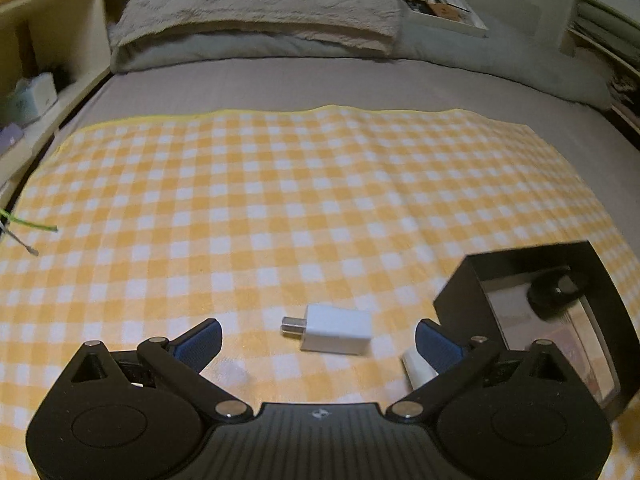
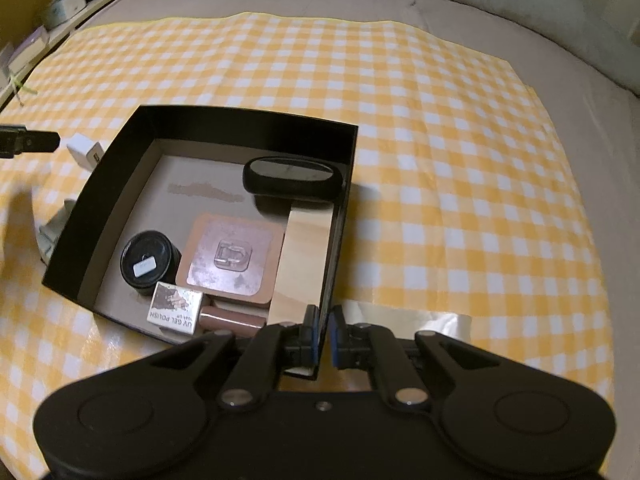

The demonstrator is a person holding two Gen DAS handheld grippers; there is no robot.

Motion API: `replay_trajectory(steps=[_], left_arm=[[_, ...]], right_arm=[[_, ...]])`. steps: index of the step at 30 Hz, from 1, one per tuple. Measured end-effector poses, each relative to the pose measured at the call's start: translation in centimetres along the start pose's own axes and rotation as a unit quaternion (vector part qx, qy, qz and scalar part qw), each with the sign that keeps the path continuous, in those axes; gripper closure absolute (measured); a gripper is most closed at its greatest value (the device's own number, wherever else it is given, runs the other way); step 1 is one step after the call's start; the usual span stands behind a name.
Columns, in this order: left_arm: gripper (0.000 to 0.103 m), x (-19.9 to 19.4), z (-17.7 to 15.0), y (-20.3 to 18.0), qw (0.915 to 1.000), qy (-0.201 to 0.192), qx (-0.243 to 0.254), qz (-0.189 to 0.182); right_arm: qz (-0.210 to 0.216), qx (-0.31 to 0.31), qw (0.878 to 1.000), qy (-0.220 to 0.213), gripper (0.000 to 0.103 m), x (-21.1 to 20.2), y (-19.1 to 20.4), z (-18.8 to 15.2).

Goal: Organize rigid objects
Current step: 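Move the left gripper back and close it on the white charger plug, then carry the white charger plug into the black box and open the left gripper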

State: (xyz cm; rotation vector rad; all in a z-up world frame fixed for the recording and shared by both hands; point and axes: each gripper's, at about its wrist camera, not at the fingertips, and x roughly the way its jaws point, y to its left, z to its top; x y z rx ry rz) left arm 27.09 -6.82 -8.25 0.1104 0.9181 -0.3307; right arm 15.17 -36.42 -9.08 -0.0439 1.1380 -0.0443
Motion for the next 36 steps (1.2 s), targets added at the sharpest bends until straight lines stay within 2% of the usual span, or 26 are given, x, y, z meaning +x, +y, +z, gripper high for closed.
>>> replay_trajectory(steps=[3,7,14,21,23,33,36], left_arm=[[0.002,1.1,0.4,0.4,0.9998,0.007,-0.016,-0.003],[0.003,2.5,0.7,0.2,0.9999,0.015,0.0,0.001],[0.021,4.9,1.0,-0.2,0.9988,0.038,0.029,0.012],[0.027,6.3,1.2,-0.2,0.9986,0.053,0.011,-0.002],[0.038,6.5,1.2,-0.3,0.9986,0.052,0.007,-0.006],[0.04,7.3,1.8,-0.8,0.9983,0.058,-0.004,-0.005],[0.04,6.5,2.0,-0.7,0.9985,0.05,-0.015,-0.016]], right_arm=[[0.003,0.009,1.0,-0.001,0.097,-0.1,-0.2,0.0],[0.005,0.007,1.0,0.003,0.097,-0.1,-0.2,-0.2],[0.008,-0.001,1.0,0.007,0.097,0.2,0.1,0.0],[0.007,-0.002,1.0,0.008,0.097,0.3,0.2,0.1],[0.007,-0.002,1.0,0.008,0.097,0.3,0.2,0.1],[0.004,-0.003,1.0,0.007,0.097,0.6,0.3,0.4],[0.002,-0.003,1.0,0.005,0.097,0.7,0.4,0.5]])
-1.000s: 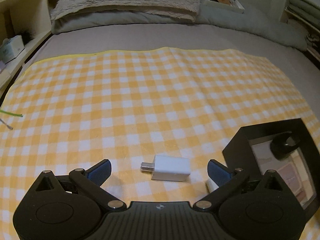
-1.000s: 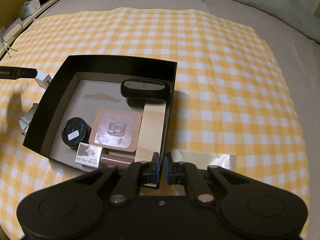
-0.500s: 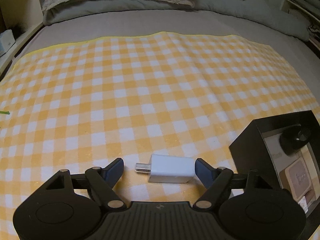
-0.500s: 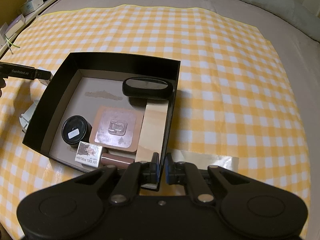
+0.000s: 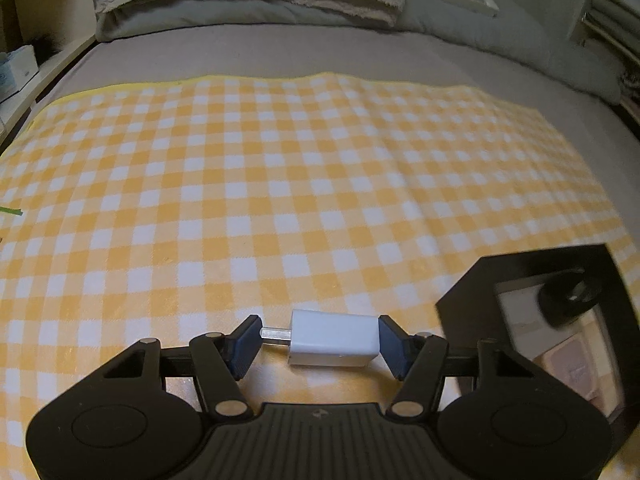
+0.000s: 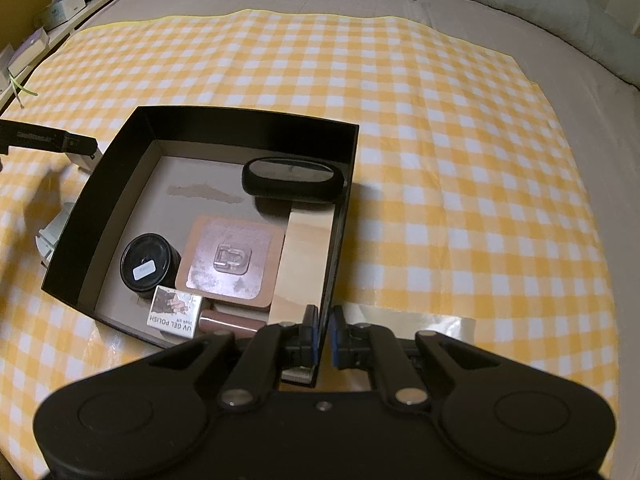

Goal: Organize rigid objects
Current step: 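Carry the white charger plug into the black box and open the left gripper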

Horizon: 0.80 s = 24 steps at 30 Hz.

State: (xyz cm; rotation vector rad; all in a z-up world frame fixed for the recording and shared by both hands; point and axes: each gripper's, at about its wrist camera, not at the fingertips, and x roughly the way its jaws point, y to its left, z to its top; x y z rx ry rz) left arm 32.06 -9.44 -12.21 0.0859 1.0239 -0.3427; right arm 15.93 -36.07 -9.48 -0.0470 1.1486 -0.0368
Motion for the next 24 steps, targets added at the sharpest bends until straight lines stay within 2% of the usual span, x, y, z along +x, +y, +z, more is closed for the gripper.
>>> replay_trajectory(steps=[6,11,17,24], left_arm=[[0.04,-3.0,0.1,-0.2,0.999,-0.029,-0.021,-0.029],[0.04,-5.3,0.0,-1.5,0.9974,-0.043,-0.02,-0.054],[0.04,-7.9,-0.8,-4.9,0.9927,-0.056,-0.012,-0.106],[0.04,-8.0,-1.1,-9.5,0.9878,-0.047,-0.007,-0.148]], right_arm=[[-0.001,-0.001,1.0,-0.005,0.097,-0.3,0.0,0.0],[-0.001,-0.002,1.0,-0.008,0.097,-0.5,0.0,-0.2],[0.001,-0.002,1.0,-0.01,0.097,-0.8,-0.1,-0.5],[0.0,-0.003,1.0,-0.01,0.097,-0.9,0.0,-0.5]])
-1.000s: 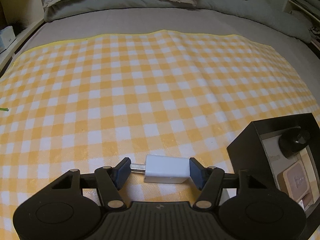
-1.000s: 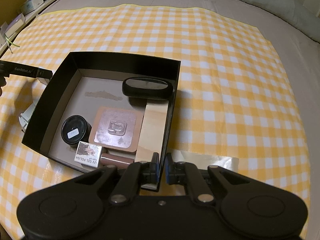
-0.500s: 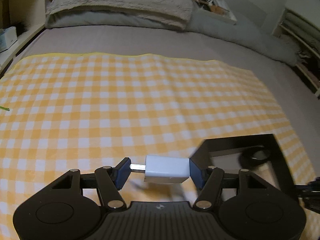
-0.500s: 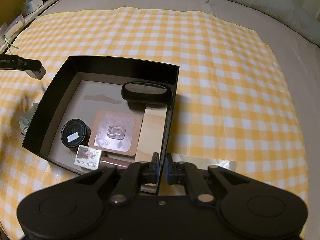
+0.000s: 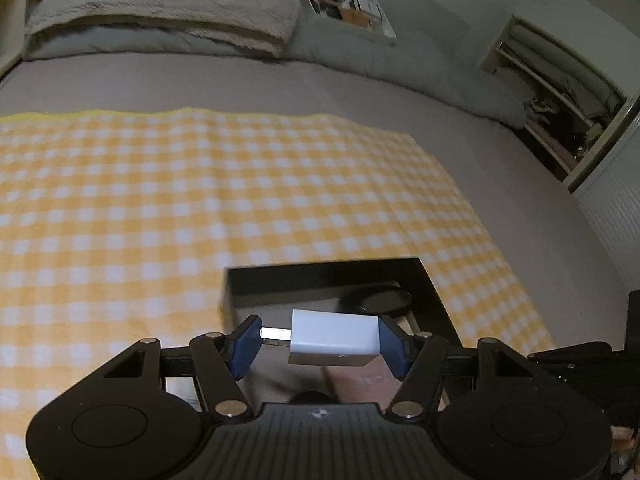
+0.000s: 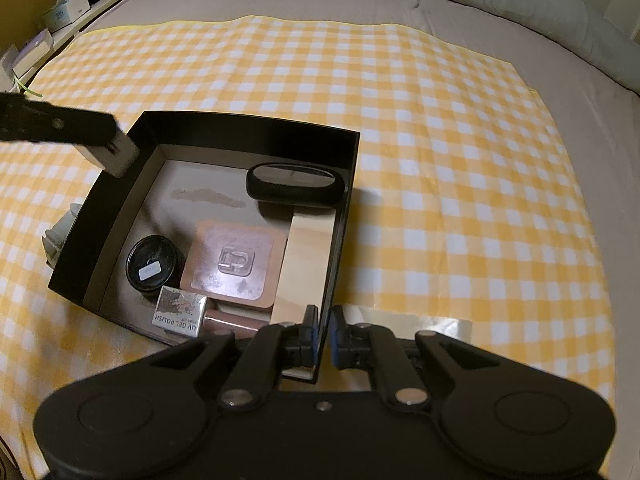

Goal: Organize rigid objects
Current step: 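Carry the white charger plug into the black box and open the left gripper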

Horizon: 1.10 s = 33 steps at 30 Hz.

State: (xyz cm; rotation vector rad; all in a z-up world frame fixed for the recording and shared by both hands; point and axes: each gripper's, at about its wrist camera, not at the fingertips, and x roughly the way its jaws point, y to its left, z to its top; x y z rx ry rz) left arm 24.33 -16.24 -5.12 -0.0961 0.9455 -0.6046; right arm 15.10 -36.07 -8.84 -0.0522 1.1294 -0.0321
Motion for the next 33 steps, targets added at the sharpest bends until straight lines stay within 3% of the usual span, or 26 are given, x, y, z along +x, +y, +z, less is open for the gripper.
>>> replay_trajectory(steps=[8,17,27,28,31,33], left_arm=[[0.04,3.7,-0.5,-2.7,0.9989,0.038,-0.017,0.023],[0.04,7.2,-0.5,-2.9,0.9955,0.054,-0.045,0.063],[0.039,9.4,-0.1,-3.3,0.9931,0.054,-0.066,0.081],[0.038,9.6,-0.1,-3.3,0.9928,0.053,-0.067,0.084],[0.017,9.9,0.0,-3.3,0.9926,0.05,-0.067,0.088],[0.017,9.8,0.0,-3.3,0.9935,0.054,-0.063,0.077]], right_arm=[[0.003,0.0,1.0,-0.001,0.097,-0.2,0.0,-0.2],[0.005,-0.002,1.0,0.0,0.097,-0.4,0.1,-0.3],[0.006,-0.001,1.0,0.002,0.097,-0.5,0.2,-0.4],[0.006,-0.001,1.0,0.002,0.097,-0.4,0.1,-0.4],[0.006,-0.003,1.0,0.003,0.097,-0.4,0.3,-0.4],[0.006,-0.002,1.0,0.004,0.097,-0.3,0.3,-0.4]])
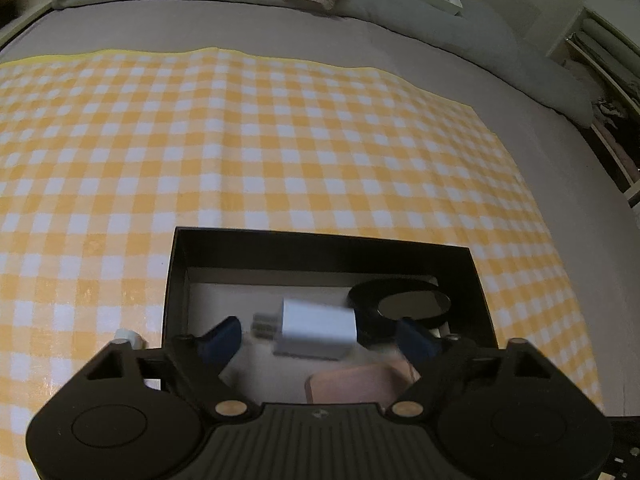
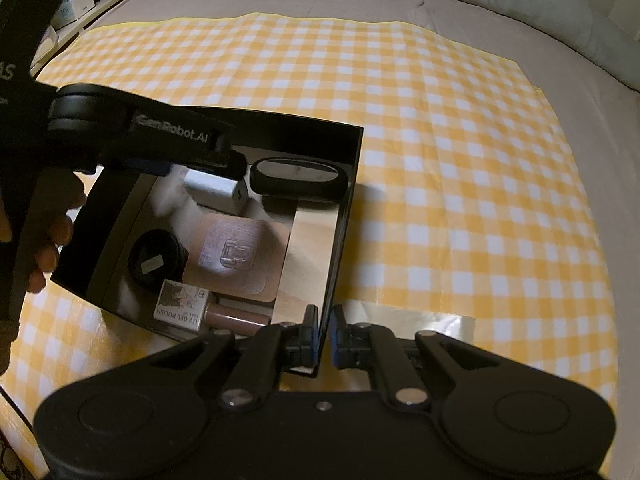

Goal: Organize rigid objects
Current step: 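Carry the white charger plug into the black box and open the left gripper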

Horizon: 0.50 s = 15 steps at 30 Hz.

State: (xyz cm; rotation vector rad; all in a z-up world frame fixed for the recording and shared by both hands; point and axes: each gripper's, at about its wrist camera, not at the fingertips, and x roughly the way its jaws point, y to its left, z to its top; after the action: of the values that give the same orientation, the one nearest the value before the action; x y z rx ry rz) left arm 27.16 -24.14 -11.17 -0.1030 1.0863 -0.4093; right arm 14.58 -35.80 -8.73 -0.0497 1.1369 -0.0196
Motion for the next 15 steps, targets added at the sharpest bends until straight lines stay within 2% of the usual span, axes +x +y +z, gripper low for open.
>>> replay_trajectory(steps=[8,15], left_arm=[[0.015,-0.6,-0.7,-0.3,0.9995,0.019,0.013,-0.021],[0.013,-2.1,-1.3,-0.7,0.9988,0.015,0.03,-0.035]], right_arm=[[0.0,0.0,1.0,0.0,0.097,0.0,0.0,0.0],[-0.001,0.0,1.0,0.001,0.096,0.1,-0.1,0.1]])
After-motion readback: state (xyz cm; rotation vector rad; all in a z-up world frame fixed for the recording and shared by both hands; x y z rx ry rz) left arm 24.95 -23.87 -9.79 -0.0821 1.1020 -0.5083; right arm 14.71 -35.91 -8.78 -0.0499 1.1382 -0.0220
